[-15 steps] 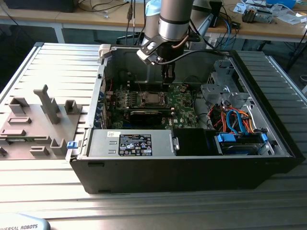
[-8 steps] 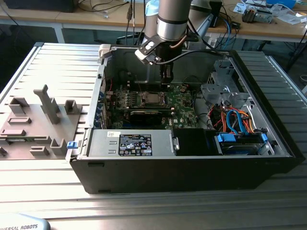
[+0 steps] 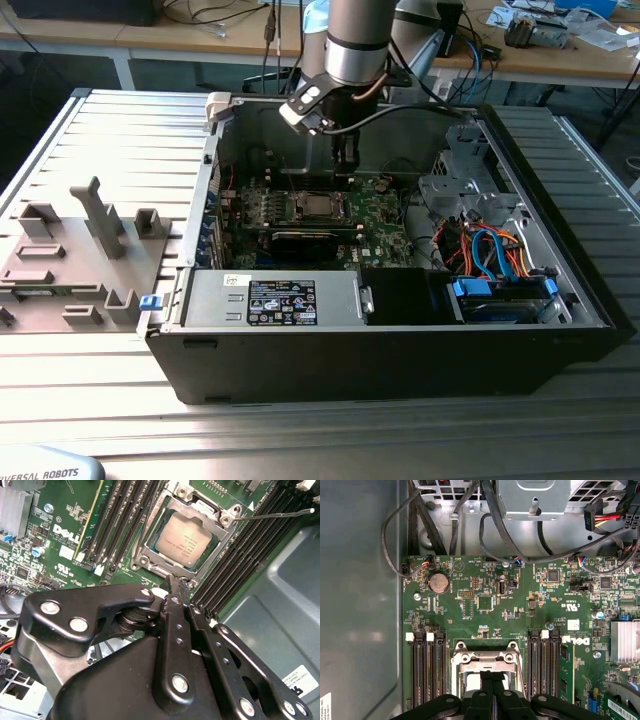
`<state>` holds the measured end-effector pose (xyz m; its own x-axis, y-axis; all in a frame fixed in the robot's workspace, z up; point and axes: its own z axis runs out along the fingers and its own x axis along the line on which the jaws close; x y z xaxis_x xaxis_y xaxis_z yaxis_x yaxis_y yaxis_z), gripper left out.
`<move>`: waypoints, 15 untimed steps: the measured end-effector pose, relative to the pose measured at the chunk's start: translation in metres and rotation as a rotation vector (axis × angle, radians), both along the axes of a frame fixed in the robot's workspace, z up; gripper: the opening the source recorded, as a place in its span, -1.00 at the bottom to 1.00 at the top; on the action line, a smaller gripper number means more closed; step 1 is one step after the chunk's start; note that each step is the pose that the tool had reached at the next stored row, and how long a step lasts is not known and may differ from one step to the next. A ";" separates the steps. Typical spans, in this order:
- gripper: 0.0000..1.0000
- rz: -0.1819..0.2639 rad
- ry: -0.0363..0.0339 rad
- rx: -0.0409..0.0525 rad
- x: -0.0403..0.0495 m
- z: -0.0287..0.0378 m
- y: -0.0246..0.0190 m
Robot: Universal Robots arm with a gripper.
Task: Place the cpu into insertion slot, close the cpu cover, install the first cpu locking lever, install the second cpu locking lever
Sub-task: 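Close the cpu cover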
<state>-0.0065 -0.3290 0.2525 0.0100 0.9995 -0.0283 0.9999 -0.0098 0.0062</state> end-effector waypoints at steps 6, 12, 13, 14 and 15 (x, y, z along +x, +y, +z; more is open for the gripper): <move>-0.79 0.000 0.0000 0.0000 -0.0014 0.0000 0.0000; -0.79 0.000 0.0000 -0.0002 -0.0038 -0.0001 0.0000; -0.79 0.000 0.0000 -0.0002 -0.0042 -0.0001 0.0000; -0.79 0.000 0.0000 -0.0002 -0.0045 -0.0002 0.0000; -0.79 0.000 0.0000 -0.0001 -0.0048 -0.0002 0.0000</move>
<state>-0.0113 -0.3290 0.2523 0.0100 0.9995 -0.0285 0.9999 -0.0098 0.0062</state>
